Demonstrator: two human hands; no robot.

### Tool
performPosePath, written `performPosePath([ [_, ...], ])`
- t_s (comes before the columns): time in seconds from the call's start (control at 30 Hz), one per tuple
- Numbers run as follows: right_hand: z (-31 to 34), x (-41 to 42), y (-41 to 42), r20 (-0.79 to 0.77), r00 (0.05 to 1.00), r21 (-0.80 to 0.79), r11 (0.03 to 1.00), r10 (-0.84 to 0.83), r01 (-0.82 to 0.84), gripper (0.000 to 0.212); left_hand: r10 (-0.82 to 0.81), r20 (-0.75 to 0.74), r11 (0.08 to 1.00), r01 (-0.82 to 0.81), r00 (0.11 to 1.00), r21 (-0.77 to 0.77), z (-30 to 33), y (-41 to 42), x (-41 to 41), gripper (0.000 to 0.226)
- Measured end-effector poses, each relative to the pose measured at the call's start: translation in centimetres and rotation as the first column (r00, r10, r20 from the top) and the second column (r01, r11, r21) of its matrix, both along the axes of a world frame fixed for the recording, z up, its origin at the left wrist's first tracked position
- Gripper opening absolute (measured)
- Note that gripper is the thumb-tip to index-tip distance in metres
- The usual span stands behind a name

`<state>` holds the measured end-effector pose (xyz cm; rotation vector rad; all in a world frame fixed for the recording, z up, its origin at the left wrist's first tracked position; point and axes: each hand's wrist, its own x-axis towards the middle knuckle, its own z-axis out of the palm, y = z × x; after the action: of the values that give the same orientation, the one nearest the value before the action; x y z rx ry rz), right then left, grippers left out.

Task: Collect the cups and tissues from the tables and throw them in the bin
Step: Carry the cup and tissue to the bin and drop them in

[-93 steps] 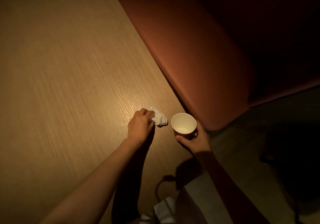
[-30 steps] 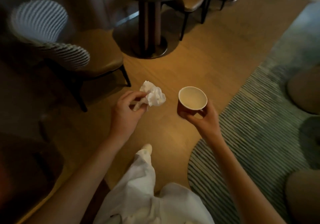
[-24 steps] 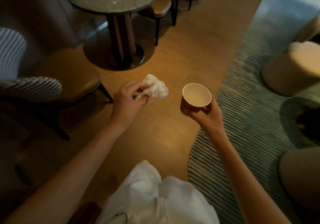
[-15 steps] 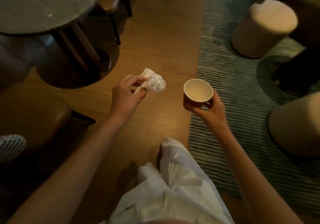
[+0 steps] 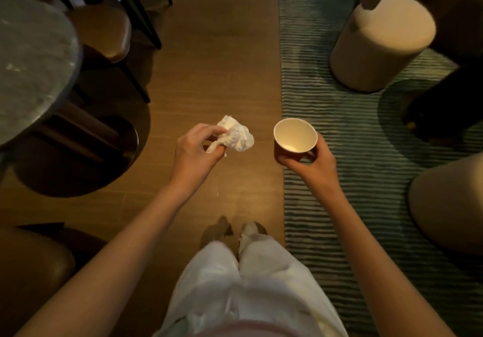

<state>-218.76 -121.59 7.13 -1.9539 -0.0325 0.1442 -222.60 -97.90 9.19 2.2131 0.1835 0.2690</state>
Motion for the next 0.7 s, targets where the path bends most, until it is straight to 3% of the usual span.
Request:
performPosePath([
  [0.37,-1.4,22.7,8.8,0.016,0.995,-0.062,0.994,0.095,-0.093,0.070,0.038,-0.013,0.999,-0.038,0.999,0.001,-3.1,8.2,21.9,0.029],
  [0.57,0.2,37.4,15.2,0.004,0.999,-0.050,0.998,0.033,-0.033,0.073,0.061,0.048,0.998,-0.062,0.997,0.029,-1.3,15.3,37.7,0.030],
  [0.7,0.3,45.9,17.9,-0.003,1.000,-0.034,0.999,-0.011,0.011,0.074,-0.002,0.007,0.998,0.001,1.000,0.057,-0.2,18.5,47.2,0.033],
])
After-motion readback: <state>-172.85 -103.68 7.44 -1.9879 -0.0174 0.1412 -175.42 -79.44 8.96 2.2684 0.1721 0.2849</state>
